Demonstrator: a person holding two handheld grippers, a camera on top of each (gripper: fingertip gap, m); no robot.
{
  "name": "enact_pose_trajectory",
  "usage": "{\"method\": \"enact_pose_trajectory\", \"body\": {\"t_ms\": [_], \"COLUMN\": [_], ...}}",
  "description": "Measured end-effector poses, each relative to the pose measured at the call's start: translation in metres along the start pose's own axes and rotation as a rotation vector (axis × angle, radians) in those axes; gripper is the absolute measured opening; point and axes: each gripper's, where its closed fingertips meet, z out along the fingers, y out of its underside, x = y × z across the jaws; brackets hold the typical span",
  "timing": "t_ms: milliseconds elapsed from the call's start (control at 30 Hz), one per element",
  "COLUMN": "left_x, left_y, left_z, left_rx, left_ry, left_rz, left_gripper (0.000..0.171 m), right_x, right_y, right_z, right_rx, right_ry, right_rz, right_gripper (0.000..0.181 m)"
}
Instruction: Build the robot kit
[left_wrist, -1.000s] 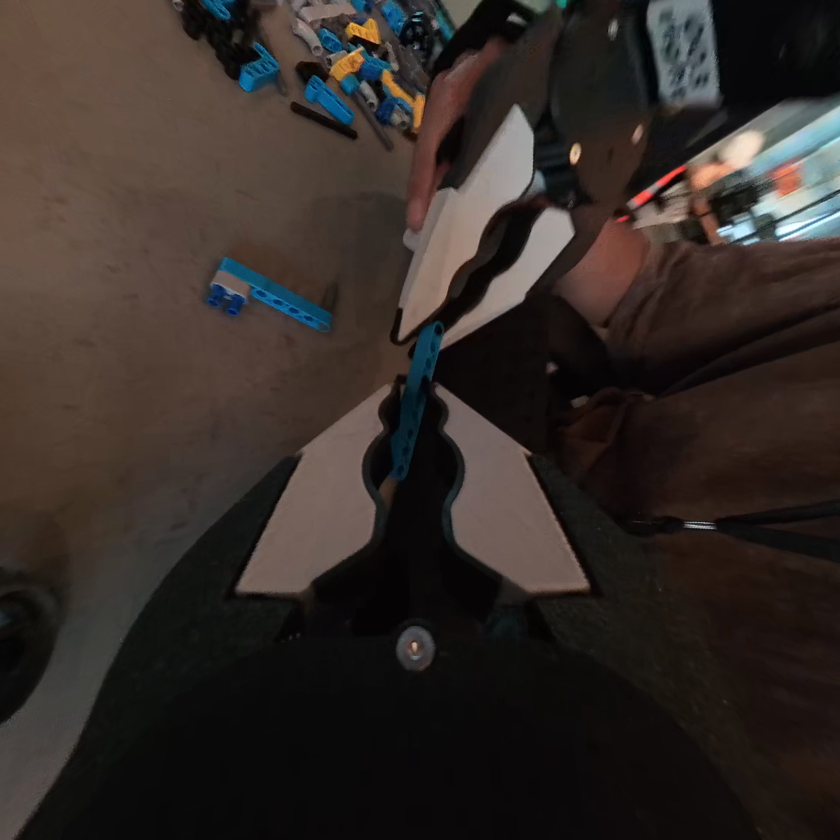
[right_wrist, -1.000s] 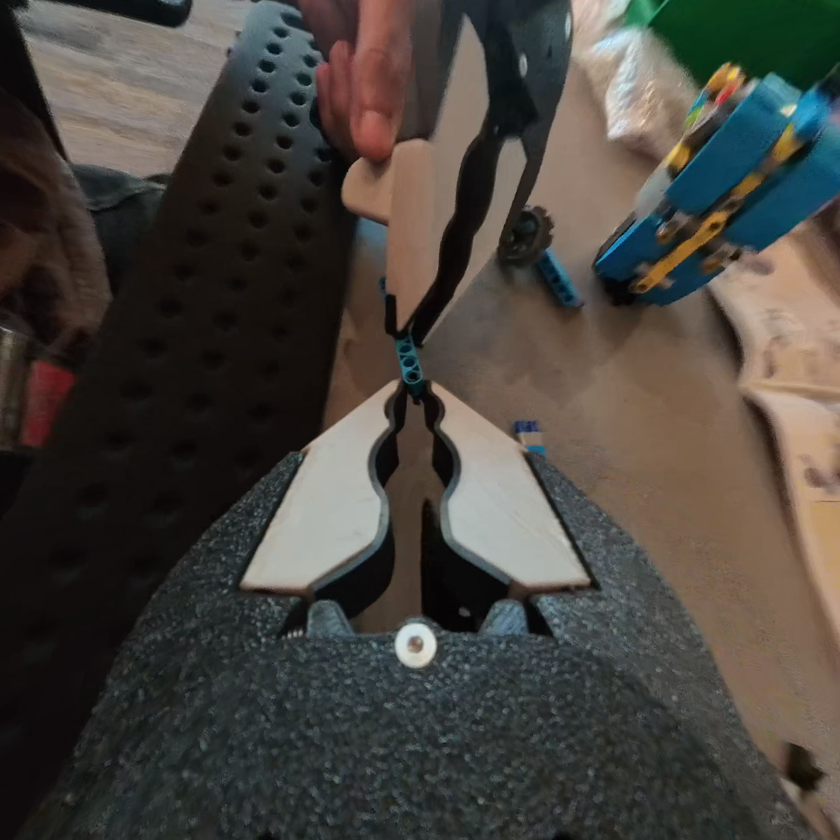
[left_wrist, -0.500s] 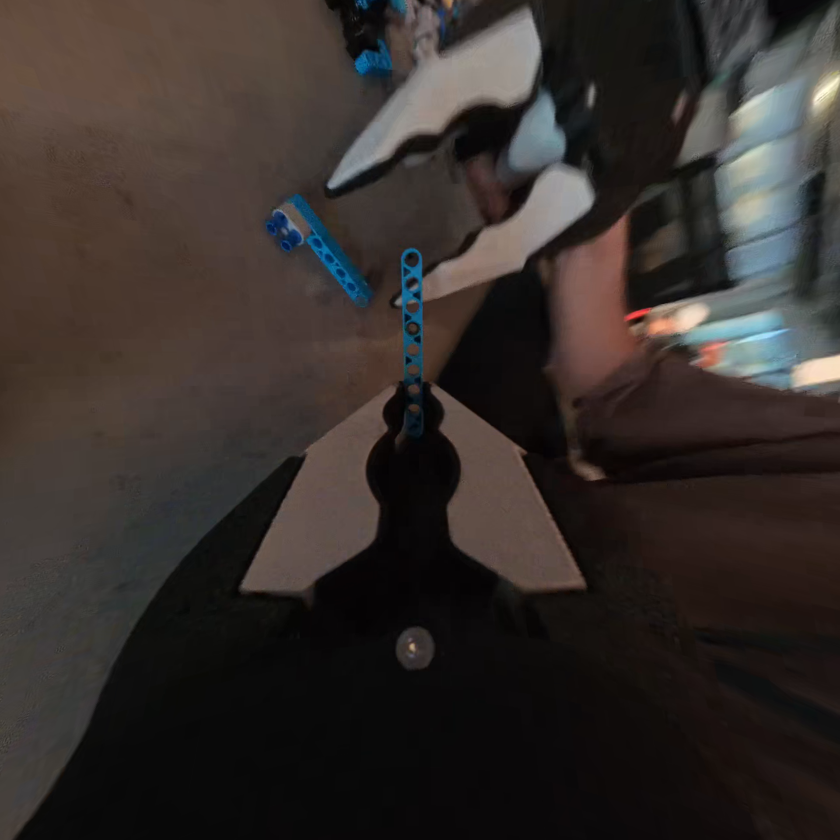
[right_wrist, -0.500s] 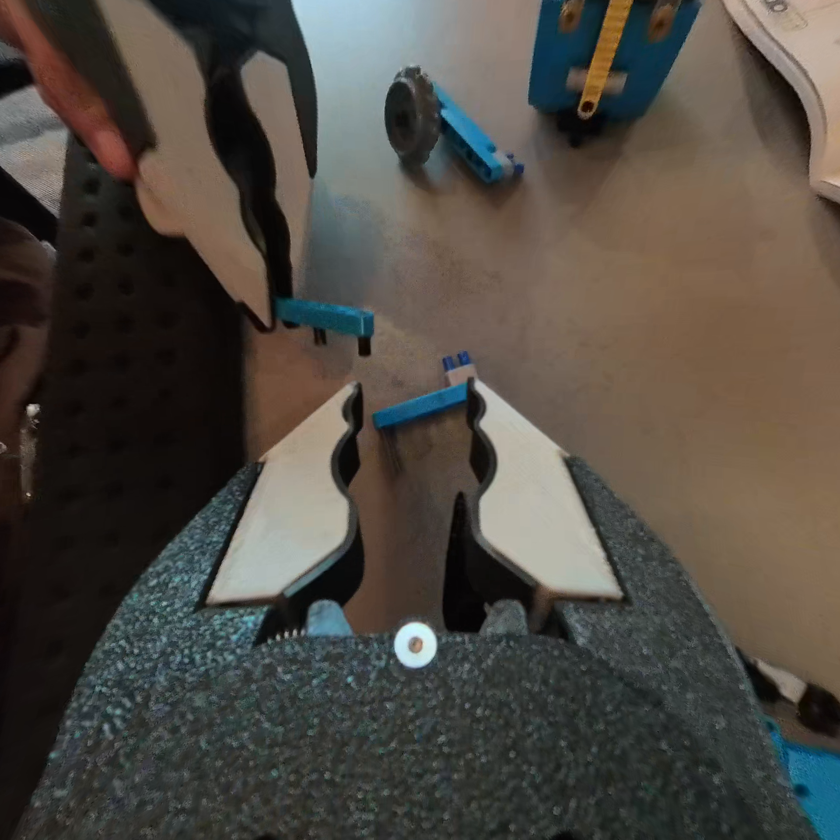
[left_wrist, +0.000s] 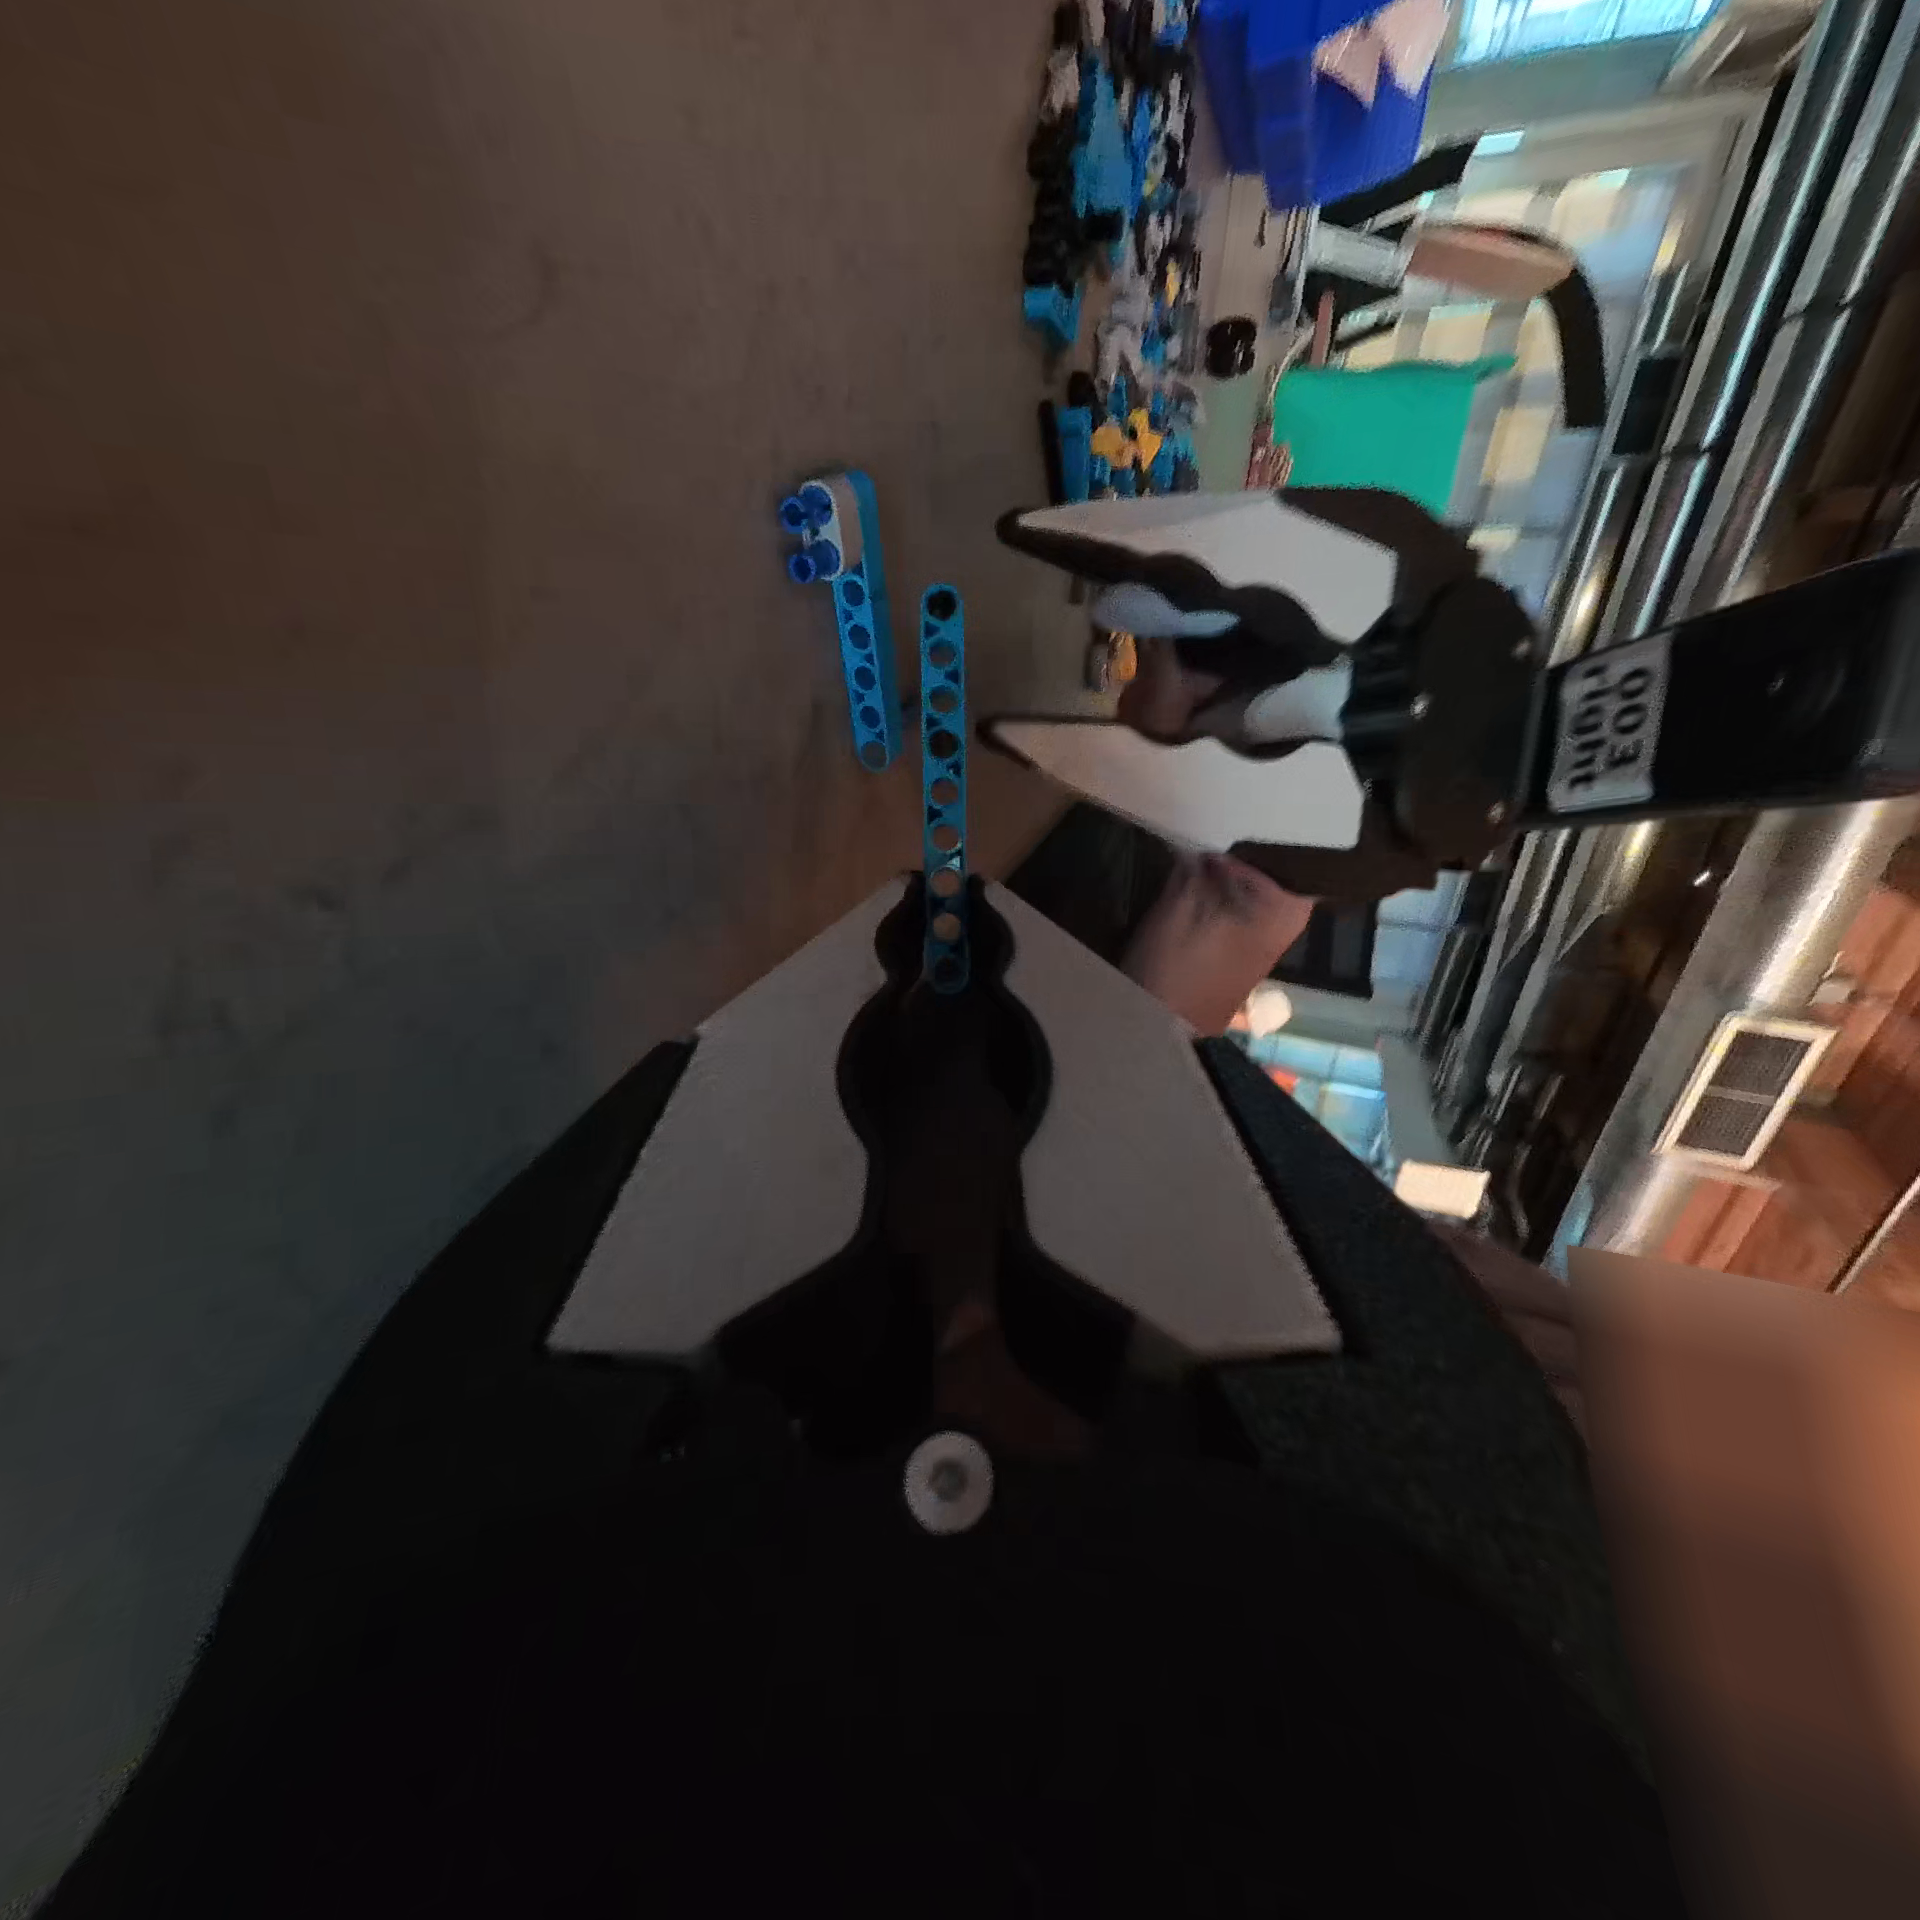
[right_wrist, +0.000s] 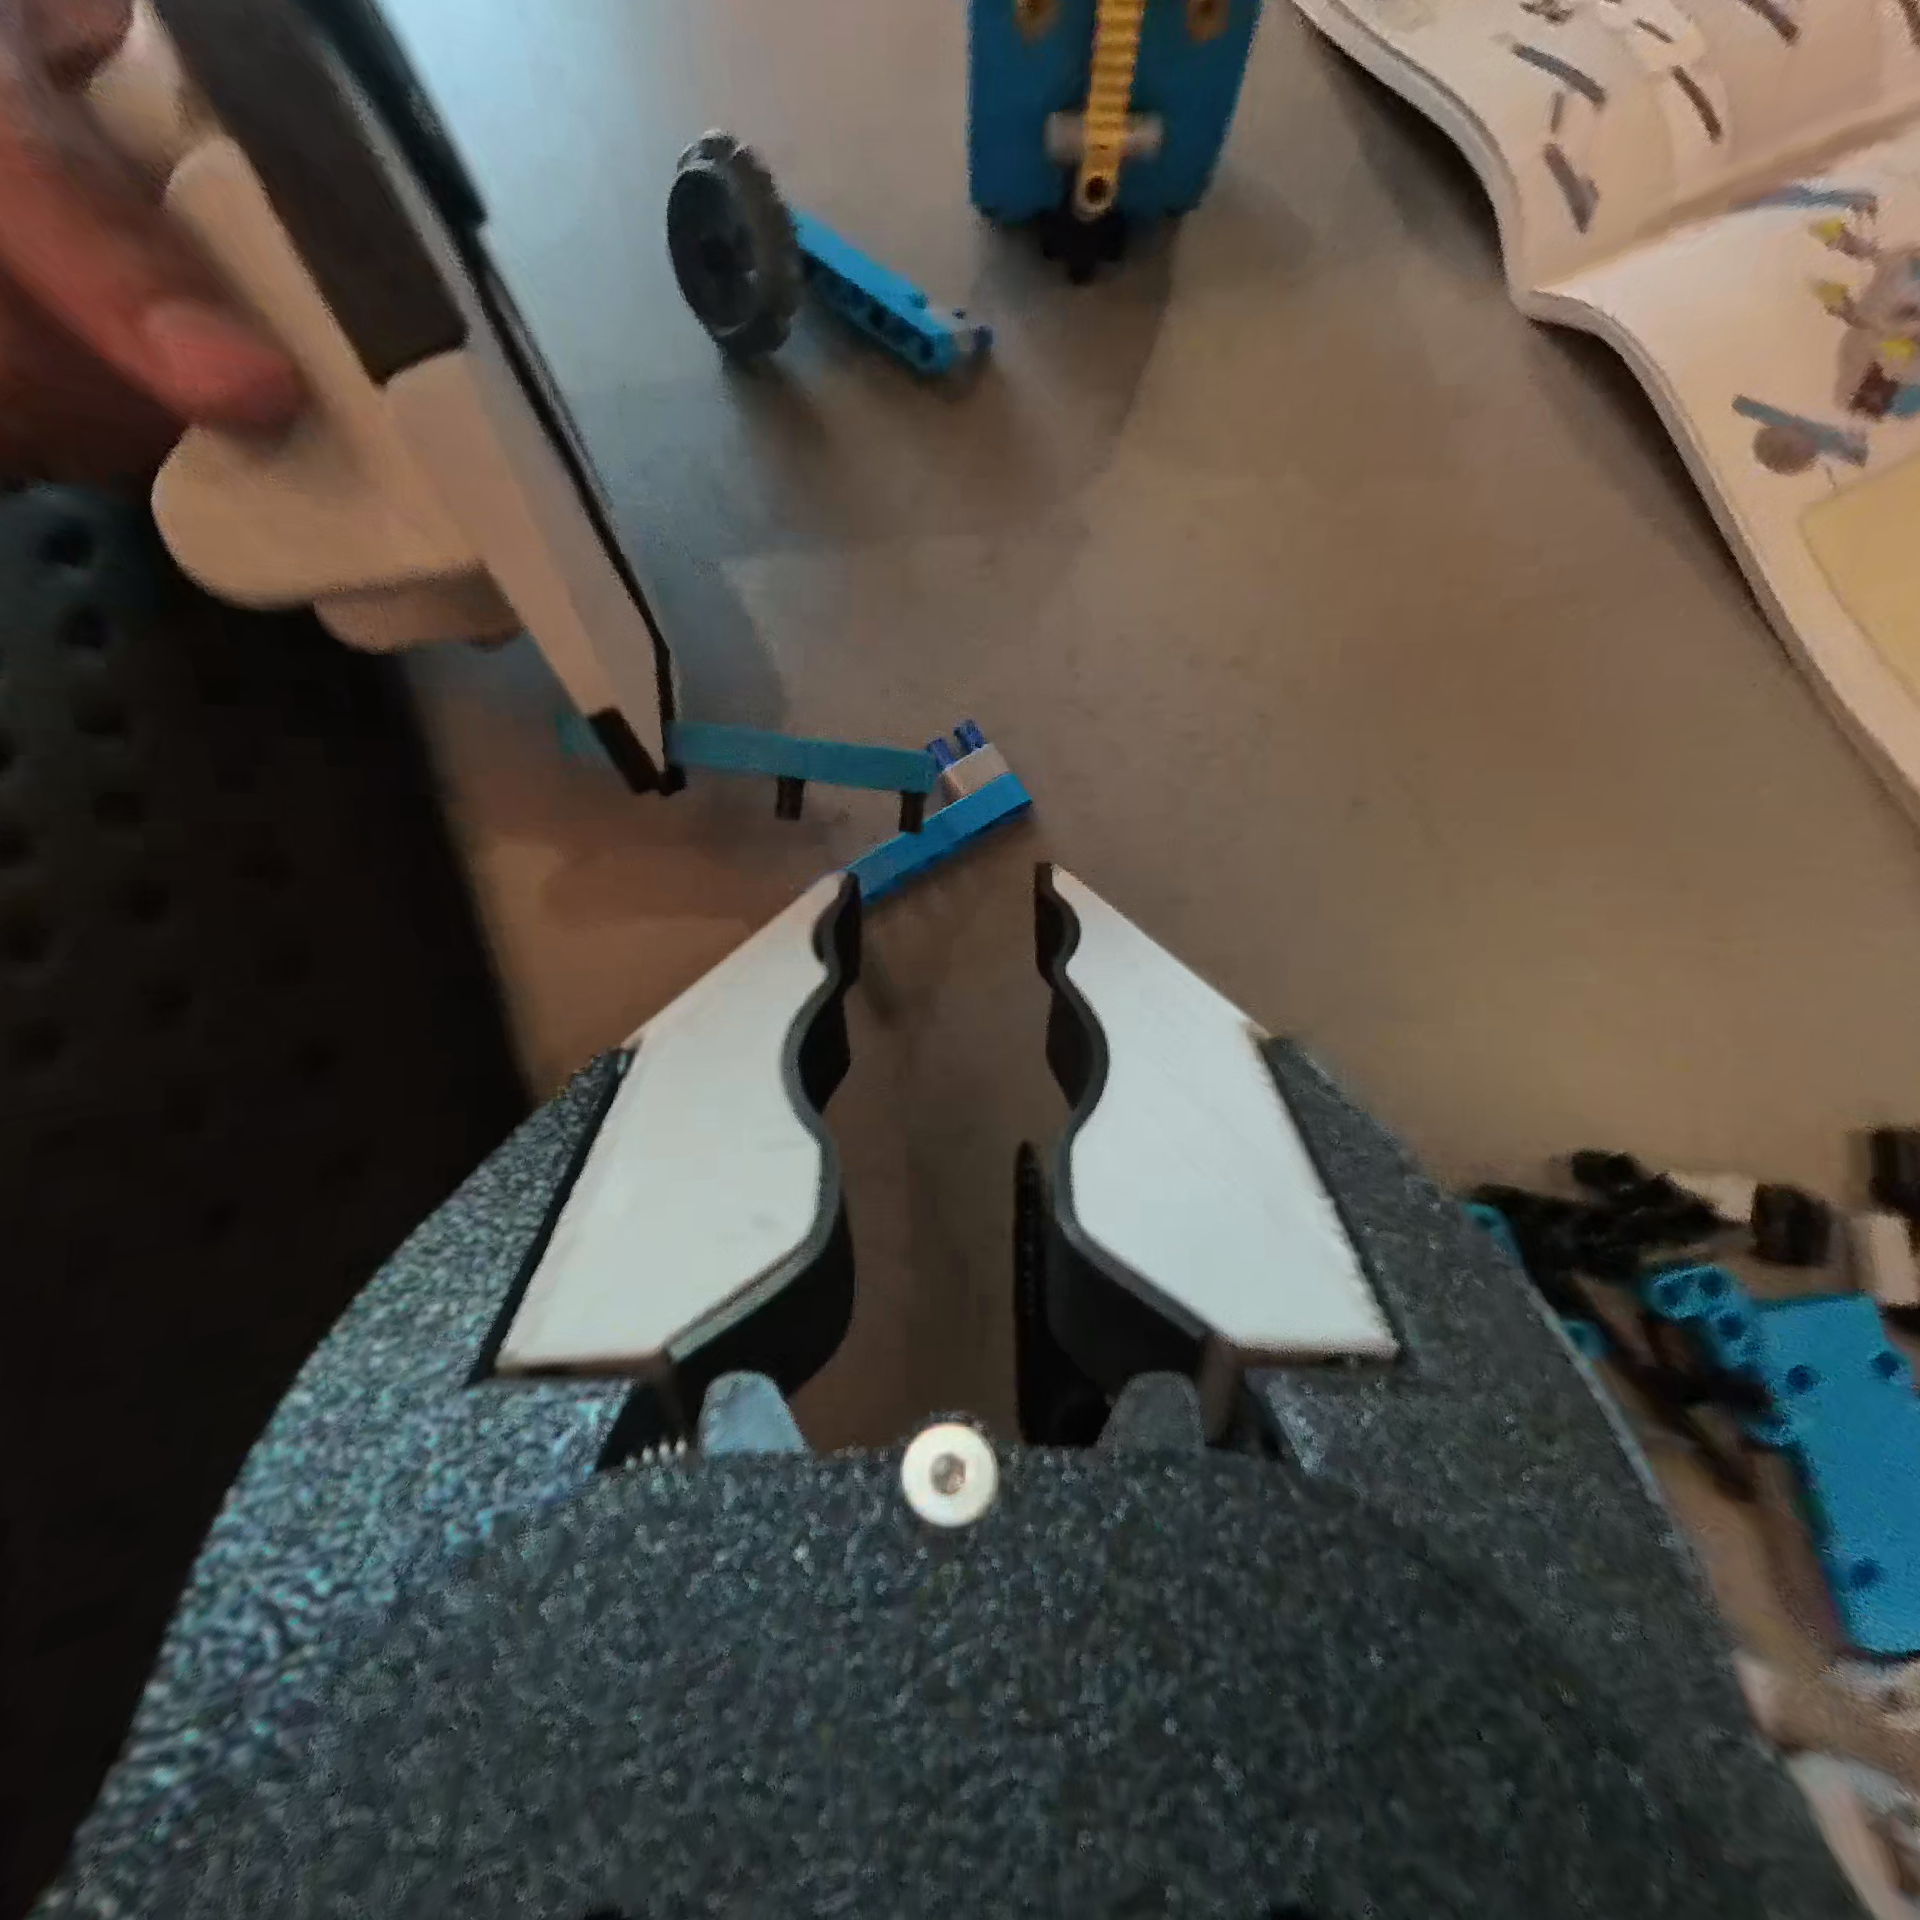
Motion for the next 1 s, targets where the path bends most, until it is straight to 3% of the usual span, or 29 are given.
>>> {"method": "enact_pose_trajectory", "body": {"t_ms": [33, 133, 233, 500, 633, 833, 1000], "left_x": [0.002, 0.007, -0.008, -0.017, -0.014, -0.011, -0.009], "left_y": [-0.002, -0.008, -0.01, 0.008, 0.005, 0.009, 0.018], "left_z": [-0.001, -0.003, -0.008, 0.002, 0.007, -0.002, 0.004], "left_rx": [0.028, 0.081, 0.132, 0.1, 0.106, 0.104, 0.057], "left_ry": [0.014, 0.064, -0.015, -0.057, -0.033, -0.172, -0.195], "left_rz": [-0.021, -0.059, -0.058, -0.128, -0.156, 0.069, 0.157], "left_gripper": [0.007, 0.007, 0.007, 0.007, 0.018, 0.034, 0.028], "right_x": [-0.003, -0.014, -0.018, -0.015, -0.016, -0.012, -0.012], "right_y": [-0.001, -0.004, -0.004, -0.005, 0.008, 0.009, 0.013], "right_z": [0.001, 0.002, 0.0, 0.008, 0.014, 0.014, 0.021], "right_rx": [0.011, 0.032, 0.036, -0.035, -0.081, -0.078, -0.128], "right_ry": [-0.017, -0.072, -0.06, 0.113, 0.077, 0.1, 0.118], "right_rz": [0.054, 0.191, 0.262, 0.064, 0.135, 0.204, 0.241], "right_gripper": [0.036, 0.029, 0.027, 0.022, 0.029, 0.031, 0.032]}}
